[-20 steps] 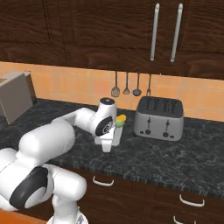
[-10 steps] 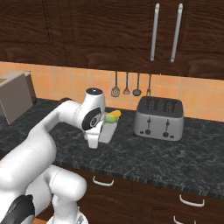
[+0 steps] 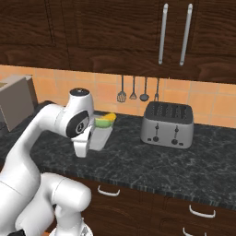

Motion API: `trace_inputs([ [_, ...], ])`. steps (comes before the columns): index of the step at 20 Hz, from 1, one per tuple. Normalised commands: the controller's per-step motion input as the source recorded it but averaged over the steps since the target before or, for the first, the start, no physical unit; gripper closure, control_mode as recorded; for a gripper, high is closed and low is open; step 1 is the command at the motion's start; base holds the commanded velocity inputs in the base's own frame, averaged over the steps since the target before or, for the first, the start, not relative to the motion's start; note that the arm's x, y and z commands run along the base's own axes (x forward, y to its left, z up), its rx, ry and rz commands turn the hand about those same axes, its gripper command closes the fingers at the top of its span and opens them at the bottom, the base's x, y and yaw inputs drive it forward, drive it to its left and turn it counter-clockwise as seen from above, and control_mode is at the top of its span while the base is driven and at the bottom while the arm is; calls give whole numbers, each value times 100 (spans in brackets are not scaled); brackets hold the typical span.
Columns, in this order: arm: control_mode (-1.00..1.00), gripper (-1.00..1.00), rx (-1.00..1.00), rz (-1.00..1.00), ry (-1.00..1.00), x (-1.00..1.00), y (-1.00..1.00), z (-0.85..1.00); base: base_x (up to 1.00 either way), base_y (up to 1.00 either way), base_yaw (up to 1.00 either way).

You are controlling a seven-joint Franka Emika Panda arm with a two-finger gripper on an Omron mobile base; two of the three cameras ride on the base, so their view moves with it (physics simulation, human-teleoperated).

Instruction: Take the meat container that has the steak and place it on the second highest rack of the freezer. Then take the vegetable container that has the corns and place it on the highest rack of the freezer.

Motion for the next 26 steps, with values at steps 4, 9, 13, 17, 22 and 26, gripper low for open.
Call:
trace_inputs([
  [4, -100, 100, 2, 0, 0, -15, 0, 36, 0, 0, 0],
  [9, -100, 100, 0, 0, 0, -6, 0, 19, 0, 0, 0],
  [13, -100, 100, 0, 0, 0, -3, -1, 0, 0, 0, 0],
  [17, -100, 100, 0, 0, 0, -1, 0, 0, 0, 0, 0],
  [22, -100, 100, 0, -1, 0, -8, 0, 0, 0, 0, 0],
  [26, -100, 100, -1, -4, 0, -10, 0, -7, 0, 0, 0],
])
